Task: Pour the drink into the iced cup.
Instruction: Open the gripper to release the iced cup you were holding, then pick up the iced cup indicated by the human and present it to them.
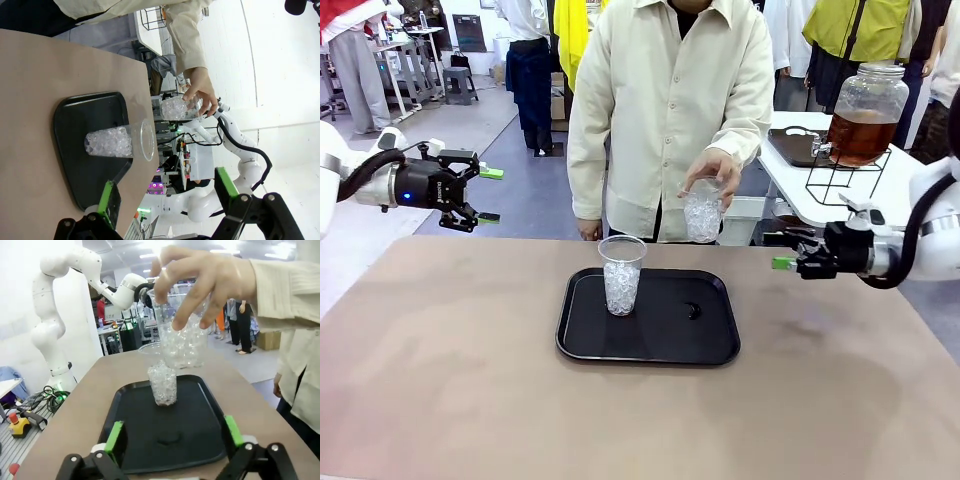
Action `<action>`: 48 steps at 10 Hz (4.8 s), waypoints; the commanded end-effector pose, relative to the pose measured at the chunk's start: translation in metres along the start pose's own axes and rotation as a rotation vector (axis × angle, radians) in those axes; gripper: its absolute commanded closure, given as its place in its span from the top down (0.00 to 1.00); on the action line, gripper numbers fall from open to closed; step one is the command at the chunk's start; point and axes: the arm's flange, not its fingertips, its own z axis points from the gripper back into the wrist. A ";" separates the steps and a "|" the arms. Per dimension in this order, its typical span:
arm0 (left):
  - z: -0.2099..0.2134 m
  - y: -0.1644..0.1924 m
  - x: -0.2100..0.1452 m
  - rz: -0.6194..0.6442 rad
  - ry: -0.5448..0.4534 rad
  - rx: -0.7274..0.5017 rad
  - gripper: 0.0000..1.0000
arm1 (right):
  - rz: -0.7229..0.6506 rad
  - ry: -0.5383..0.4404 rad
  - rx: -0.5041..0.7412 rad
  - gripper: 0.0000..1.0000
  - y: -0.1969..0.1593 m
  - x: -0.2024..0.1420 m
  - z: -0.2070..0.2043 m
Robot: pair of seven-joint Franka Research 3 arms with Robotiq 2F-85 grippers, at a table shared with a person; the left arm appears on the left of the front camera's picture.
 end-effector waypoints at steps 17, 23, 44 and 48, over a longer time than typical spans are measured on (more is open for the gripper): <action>0.001 -0.002 0.000 -0.003 -0.003 0.002 1.00 | 0.009 -0.016 -0.007 1.00 0.002 -0.005 0.008; 0.001 -0.002 0.000 -0.003 -0.003 0.002 1.00 | 0.009 -0.016 -0.007 1.00 0.002 -0.005 0.008; 0.001 -0.002 0.000 -0.003 -0.003 0.002 1.00 | 0.009 -0.016 -0.007 1.00 0.002 -0.005 0.008; 0.001 -0.002 0.000 -0.003 -0.003 0.002 1.00 | 0.009 -0.016 -0.007 1.00 0.002 -0.005 0.008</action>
